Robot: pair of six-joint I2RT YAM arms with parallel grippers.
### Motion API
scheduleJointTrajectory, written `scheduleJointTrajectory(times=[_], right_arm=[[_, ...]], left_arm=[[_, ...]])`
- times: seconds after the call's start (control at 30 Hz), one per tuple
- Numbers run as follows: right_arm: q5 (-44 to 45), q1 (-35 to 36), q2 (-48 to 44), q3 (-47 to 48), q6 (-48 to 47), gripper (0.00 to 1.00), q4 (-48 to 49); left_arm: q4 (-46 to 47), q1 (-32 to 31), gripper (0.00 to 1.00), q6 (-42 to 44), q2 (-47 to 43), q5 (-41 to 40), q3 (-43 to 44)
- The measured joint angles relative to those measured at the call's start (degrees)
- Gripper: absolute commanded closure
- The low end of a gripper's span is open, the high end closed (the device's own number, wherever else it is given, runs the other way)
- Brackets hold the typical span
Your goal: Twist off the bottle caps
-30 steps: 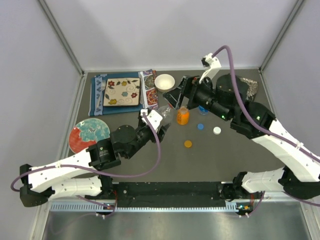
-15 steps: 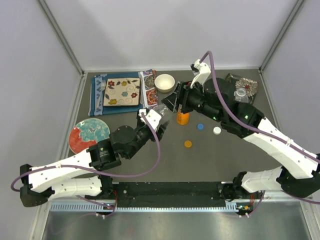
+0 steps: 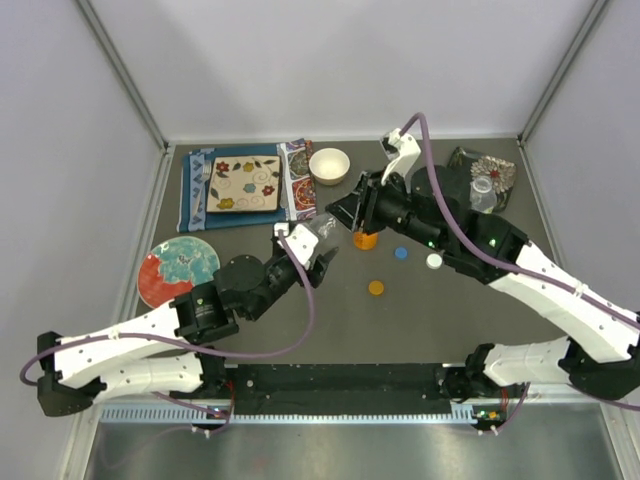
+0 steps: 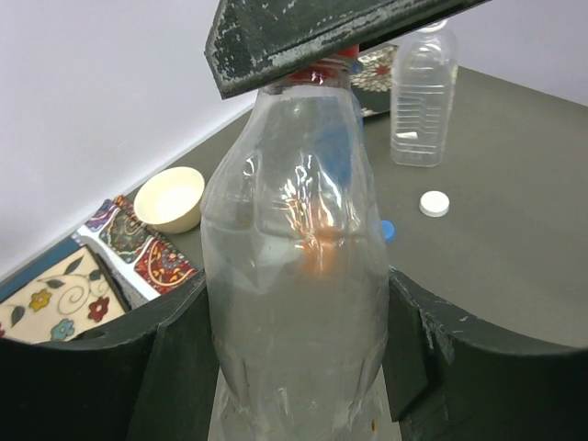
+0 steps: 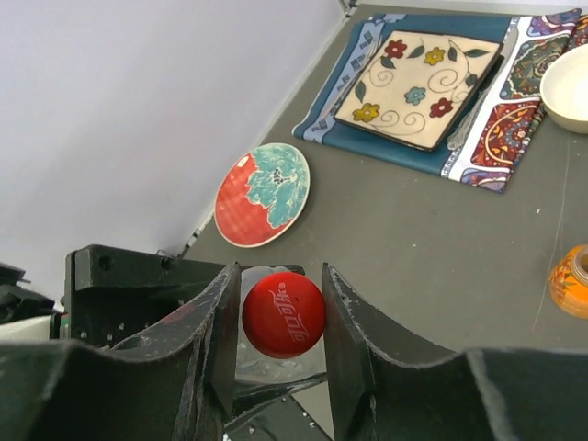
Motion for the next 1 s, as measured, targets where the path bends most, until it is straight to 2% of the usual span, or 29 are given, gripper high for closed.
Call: scheduleJointTrajectory(times=[0.07,0.2,0.5,0.63,0.73,0.83,1.0], right_arm=[[-0.9,0.1,-1.2,-1.5,-0.7,1.00,0.8],[-5.5,0.2,-4.4,-3.6,-4.5,1.00,2.8],[-23.7,0.5,-10.0,-3.9,-15.0,1.00,6.1],[-32.5,0.5,-12.0,-5.0,-20.0,1.00,7.4],[-38.3,0.3,-12.3,-5.0,-23.8,1.00,7.3],[-42.3,0.1,-12.3,-5.0,-26.6,1.00,7.3],[-49.4,-0.1,-12.3,-4.7,-31.3,1.00,6.1]], left_arm=[[0.0,0.1,0.71,-0.4,-1.0,2.3,-0.7],[-0.5,0.8,0.71,-2.4,-3.1,9.9,-0.9],[-1.6,3.3,0.72,-9.2,-5.4,33.0,2.5],[-2.4,6.6,0.71,-13.6,-5.3,45.2,3.7],[-1.0,11.6,0.70,-18.7,-4.5,57.4,3.8],[1.0,15.1,0.69,-23.6,-3.7,66.3,3.6],[5.6,17.5,0.69,-31.2,-1.5,77.1,3.0]])
